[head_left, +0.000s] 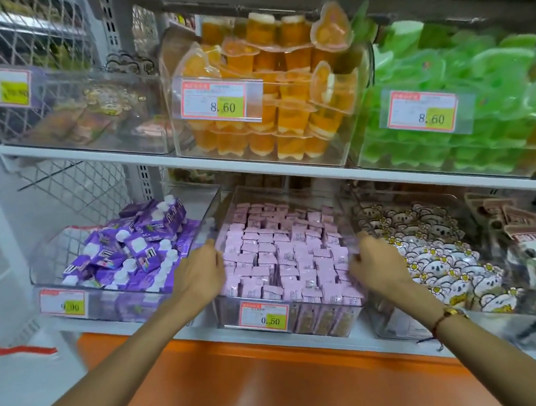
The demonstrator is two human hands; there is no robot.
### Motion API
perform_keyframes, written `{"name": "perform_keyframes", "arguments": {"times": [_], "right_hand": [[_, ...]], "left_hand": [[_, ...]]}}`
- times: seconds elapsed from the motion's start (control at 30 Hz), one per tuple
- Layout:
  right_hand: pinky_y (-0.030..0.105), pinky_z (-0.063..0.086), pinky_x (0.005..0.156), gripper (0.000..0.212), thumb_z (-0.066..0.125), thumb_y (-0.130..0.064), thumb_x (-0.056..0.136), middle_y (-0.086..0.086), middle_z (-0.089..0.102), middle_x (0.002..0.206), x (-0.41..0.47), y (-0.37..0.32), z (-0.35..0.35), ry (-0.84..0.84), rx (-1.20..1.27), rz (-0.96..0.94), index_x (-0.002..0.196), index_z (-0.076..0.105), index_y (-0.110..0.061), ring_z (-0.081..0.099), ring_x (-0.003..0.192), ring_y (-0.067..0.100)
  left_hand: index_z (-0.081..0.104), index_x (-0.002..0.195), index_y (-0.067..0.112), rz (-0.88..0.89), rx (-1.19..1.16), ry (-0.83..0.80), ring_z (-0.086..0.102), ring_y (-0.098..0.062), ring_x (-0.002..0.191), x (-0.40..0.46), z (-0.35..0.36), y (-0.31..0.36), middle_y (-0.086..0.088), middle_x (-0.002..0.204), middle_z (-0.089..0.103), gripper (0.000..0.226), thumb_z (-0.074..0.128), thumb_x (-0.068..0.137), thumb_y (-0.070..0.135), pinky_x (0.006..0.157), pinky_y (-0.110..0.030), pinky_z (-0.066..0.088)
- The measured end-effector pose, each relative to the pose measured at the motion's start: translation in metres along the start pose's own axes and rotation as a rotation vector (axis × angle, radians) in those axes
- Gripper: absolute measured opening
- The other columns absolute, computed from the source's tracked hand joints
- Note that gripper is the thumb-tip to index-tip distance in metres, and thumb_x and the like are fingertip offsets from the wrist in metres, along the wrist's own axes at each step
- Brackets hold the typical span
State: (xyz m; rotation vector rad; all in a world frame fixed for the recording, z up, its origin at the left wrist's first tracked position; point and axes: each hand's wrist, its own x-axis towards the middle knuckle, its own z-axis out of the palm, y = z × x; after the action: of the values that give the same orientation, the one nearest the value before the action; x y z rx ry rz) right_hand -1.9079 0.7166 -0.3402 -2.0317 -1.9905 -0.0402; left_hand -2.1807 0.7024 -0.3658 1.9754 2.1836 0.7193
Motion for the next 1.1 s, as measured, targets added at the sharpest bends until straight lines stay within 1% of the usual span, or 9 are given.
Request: {"name": "perform_keyframes", "arguments": {"times": [0.17,0.33,0.43,0.53,0.6,0.77,0.87,1.0,1.1], "right_hand": [[0.028,0.036,0.059,0.019,0.049,-0.006,0.087,0.015,0.059,0.081,-0.003,0.002,-0.009,-0.006,0.071,-0.03,0.105,0.053,-0.002,0.051,0.07,0.03],[0.028,0.034,0.049,0.009,0.049,0.001,0.081,0.003,0.045,0.054,-0.005,0.005,-0.014,0.063,0.111,-0.062,0.088,0.055,-0.002,0.05,0.056,0.029],[0.028,0.036,0.05,0.022,0.049,0.002,0.081,0.002,0.049,0.05,-0.007,0.009,-0.019,0.105,0.14,-0.08,0.1,0.06,-0.001,0.05,0.047,0.022],[0.029,0.036,0.055,0.021,0.051,-0.003,0.079,0.017,0.062,0.065,-0.006,0.01,-0.032,0.149,0.105,-0.091,0.095,0.065,-0.003,0.06,0.063,0.036],[0.032,0.033,0.057,0.016,0.053,-0.005,0.079,0.021,0.06,0.067,-0.013,0.011,-0.038,0.125,0.07,-0.095,0.09,0.064,-0.001,0.062,0.076,0.042],[0.036,0.052,0.063,0.02,0.052,-0.008,0.082,0.016,0.069,0.067,-0.06,0.02,-0.029,0.05,0.098,-0.122,0.1,0.06,-0.007,0.067,0.071,0.033],[0.041,0.053,0.074,0.013,0.052,-0.007,0.084,0.019,0.069,0.069,-0.065,0.021,-0.027,0.085,0.148,-0.097,0.088,0.064,-0.003,0.069,0.076,0.031],[0.042,0.054,0.065,0.038,0.048,-0.008,0.089,0.018,0.068,0.07,-0.057,0.014,-0.022,0.084,0.126,-0.119,0.127,0.05,-0.006,0.066,0.068,0.034],[0.042,0.054,0.066,0.035,0.046,-0.014,0.093,0.019,0.068,0.077,-0.049,0.01,-0.022,0.059,0.074,-0.13,0.127,0.048,-0.008,0.065,0.073,0.035]], "left_hand": [[0.044,0.087,0.007,0.009,-0.036,-0.024,0.055,-0.034,0.073,0.0,-0.006,0.0,-0.019,0.09,0.062,0.019,0.034,0.1,0.016,0.058,-0.033,0.035],[0.04,0.079,0.009,0.022,-0.092,0.031,0.049,-0.033,0.071,-0.003,-0.014,0.003,-0.02,0.087,0.062,0.022,0.036,0.1,0.016,0.06,-0.035,0.034],[0.044,0.081,0.008,0.056,-0.084,0.074,0.056,-0.038,0.078,-0.006,-0.024,0.007,-0.02,0.087,0.062,0.023,0.036,0.1,0.019,0.06,-0.036,0.034],[0.046,0.083,0.006,0.098,-0.037,0.101,0.059,-0.042,0.083,-0.004,-0.039,0.011,-0.022,0.087,0.062,0.024,0.036,0.1,0.02,0.066,-0.04,0.04],[0.046,0.084,0.005,0.12,-0.009,0.07,0.058,-0.042,0.083,-0.011,-0.047,0.009,-0.021,0.085,0.06,0.021,0.038,0.098,0.017,0.066,-0.042,0.041],[0.041,0.081,0.012,0.142,-0.019,-0.029,0.058,-0.04,0.086,-0.053,-0.042,-0.008,-0.018,0.085,0.061,0.019,0.041,0.098,0.021,0.067,-0.041,0.043],[0.043,0.083,0.014,0.16,-0.041,0.019,0.059,-0.04,0.088,-0.059,-0.035,-0.011,-0.014,0.083,0.062,0.018,0.04,0.098,0.023,0.063,-0.038,0.036],[0.052,0.104,0.006,0.18,0.034,0.088,0.061,-0.042,0.088,-0.055,-0.023,-0.01,-0.021,0.093,0.067,0.024,0.035,0.1,0.023,0.069,-0.04,0.042],[0.052,0.11,0.005,0.171,0.037,0.104,0.062,-0.043,0.088,-0.047,-0.016,-0.007,-0.022,0.095,0.067,0.028,0.031,0.101,0.021,0.074,-0.043,0.047]]}}
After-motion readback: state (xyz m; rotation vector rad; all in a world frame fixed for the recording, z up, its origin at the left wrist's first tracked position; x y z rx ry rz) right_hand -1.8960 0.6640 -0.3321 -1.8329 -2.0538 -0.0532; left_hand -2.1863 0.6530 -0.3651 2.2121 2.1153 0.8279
